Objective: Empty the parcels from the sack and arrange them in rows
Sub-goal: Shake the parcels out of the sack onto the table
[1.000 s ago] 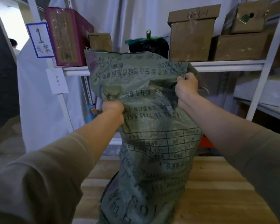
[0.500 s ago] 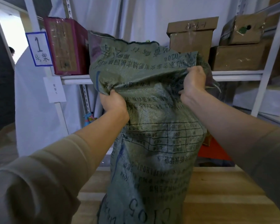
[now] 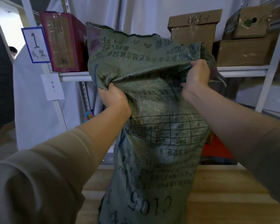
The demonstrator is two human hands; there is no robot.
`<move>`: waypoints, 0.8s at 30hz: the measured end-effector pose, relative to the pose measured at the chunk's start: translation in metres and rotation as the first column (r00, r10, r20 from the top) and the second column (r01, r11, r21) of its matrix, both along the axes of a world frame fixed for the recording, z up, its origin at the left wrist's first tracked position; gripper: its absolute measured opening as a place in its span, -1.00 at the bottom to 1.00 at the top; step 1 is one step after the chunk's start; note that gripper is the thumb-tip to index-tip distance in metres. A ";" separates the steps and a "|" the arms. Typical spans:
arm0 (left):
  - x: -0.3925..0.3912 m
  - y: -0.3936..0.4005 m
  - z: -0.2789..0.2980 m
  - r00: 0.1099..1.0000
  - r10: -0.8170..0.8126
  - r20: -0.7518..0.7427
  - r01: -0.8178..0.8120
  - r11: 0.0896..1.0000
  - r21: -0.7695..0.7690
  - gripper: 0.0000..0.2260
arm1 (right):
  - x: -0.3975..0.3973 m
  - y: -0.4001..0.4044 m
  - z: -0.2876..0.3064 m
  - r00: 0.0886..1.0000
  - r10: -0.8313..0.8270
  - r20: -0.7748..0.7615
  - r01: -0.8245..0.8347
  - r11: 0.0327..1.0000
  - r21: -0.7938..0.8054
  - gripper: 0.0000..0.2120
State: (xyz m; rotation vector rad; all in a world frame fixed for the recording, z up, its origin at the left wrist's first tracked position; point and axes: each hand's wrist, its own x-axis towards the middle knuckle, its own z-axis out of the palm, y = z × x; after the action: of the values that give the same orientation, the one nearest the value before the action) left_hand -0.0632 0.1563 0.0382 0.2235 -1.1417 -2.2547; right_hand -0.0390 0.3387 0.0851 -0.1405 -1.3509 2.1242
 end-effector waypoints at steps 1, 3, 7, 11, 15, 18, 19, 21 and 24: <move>0.000 0.002 0.005 1.000 0.000 -0.001 0.000 1.000 -0.005 -0.54 | 0.000 0.000 0.004 1.000 -0.004 -0.012 0.003 1.000 -0.005 -0.81; 0.002 0.005 0.013 1.000 0.000 -0.011 -0.001 1.000 -0.008 -0.55 | -0.001 0.001 0.012 0.999 -0.006 -0.034 0.006 1.000 0.000 -0.81; -0.001 0.007 0.026 0.999 0.012 -0.044 -0.011 1.000 0.011 -0.54 | -0.002 0.004 0.024 0.997 0.002 -0.076 -0.002 1.000 0.004 -0.82; -0.010 0.005 0.042 0.998 0.028 -0.052 -0.028 1.000 0.011 -0.54 | -0.003 0.005 0.034 0.991 0.010 -0.133 -0.012 1.000 -0.016 -0.79; -0.011 0.006 0.041 0.995 0.040 -0.091 -0.038 0.999 0.020 -0.55 | -0.001 0.008 0.033 0.984 0.025 -0.175 -0.028 0.999 -0.017 -0.76; -0.005 0.004 0.017 0.996 0.037 -0.084 -0.034 0.999 0.034 -0.54 | 0.004 0.006 0.014 0.986 0.051 -0.156 -0.050 0.999 0.009 -0.79; -0.003 0.002 0.011 0.997 0.040 -0.073 -0.038 0.999 0.034 -0.54 | 0.006 0.006 0.008 0.986 0.060 -0.156 -0.059 0.998 0.012 -0.81; 0.000 -0.002 0.004 0.998 0.054 -0.044 -0.052 0.998 0.031 -0.50 | 0.010 0.004 0.000 0.987 0.070 -0.142 -0.067 0.997 0.028 -0.83; 0.001 -0.007 0.002 0.997 0.064 -0.032 -0.064 0.998 0.005 -0.47 | 0.019 0.000 0.002 0.991 0.066 -0.117 -0.059 0.996 0.060 -0.85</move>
State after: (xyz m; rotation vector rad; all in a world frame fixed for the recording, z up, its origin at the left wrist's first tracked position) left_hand -0.0624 0.1489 0.0406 0.2210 -1.0981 -2.1966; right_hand -0.0203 0.3390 0.0873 0.0510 -1.3597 2.1084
